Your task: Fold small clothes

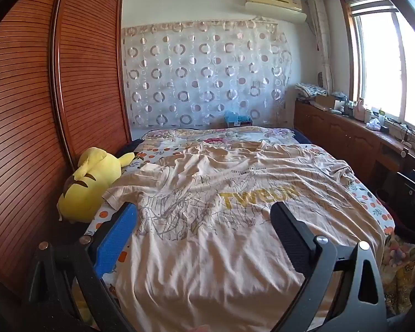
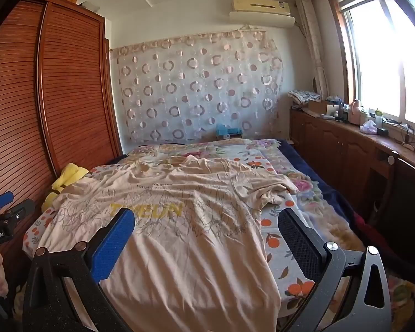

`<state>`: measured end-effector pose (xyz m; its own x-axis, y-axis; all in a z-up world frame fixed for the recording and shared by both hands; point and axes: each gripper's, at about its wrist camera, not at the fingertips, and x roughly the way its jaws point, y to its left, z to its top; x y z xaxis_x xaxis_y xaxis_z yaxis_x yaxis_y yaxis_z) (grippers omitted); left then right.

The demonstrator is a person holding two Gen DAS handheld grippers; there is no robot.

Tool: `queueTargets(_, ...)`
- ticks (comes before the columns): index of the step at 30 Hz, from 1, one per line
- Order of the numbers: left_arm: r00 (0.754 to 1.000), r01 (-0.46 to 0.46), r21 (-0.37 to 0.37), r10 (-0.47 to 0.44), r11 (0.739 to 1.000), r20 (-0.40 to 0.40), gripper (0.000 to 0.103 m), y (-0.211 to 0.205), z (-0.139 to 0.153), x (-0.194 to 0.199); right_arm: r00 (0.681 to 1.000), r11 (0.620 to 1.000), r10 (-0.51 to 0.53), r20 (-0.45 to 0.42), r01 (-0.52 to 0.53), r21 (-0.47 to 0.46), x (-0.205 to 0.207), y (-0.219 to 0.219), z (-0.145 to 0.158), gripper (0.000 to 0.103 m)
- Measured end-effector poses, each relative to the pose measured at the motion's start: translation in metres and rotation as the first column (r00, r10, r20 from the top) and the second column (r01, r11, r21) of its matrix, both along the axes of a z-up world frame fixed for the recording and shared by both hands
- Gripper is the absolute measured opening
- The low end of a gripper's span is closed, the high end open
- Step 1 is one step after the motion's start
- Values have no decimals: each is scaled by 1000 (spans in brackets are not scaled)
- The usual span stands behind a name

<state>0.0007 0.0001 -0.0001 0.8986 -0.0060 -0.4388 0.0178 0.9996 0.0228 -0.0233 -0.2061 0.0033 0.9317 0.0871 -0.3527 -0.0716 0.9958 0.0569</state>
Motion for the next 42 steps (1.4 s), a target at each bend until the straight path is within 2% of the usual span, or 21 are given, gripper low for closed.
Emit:
queueTargets(21,1000,2,2,-2,1000,21,97,-1,0,3,1000,1000,-3,-1,3,-12,0,-1,-1,103)
queueTargets(27,1000,1,3,-1,1000,25,97,-2,4,1,1000,1000,-4,-3,3,-13,1,0,-1,103)
queueTargets(33,999,4,2,-4,1000,34,97,-5,21,-8,1000,1000,-3,-5,3,-11,2,-1,-2,103)
queueTargets(42,999,2,4,-2,1000,37,97,-6,21,-9,1000,1000,-3,-5,3,-12,1,0,-2,103)
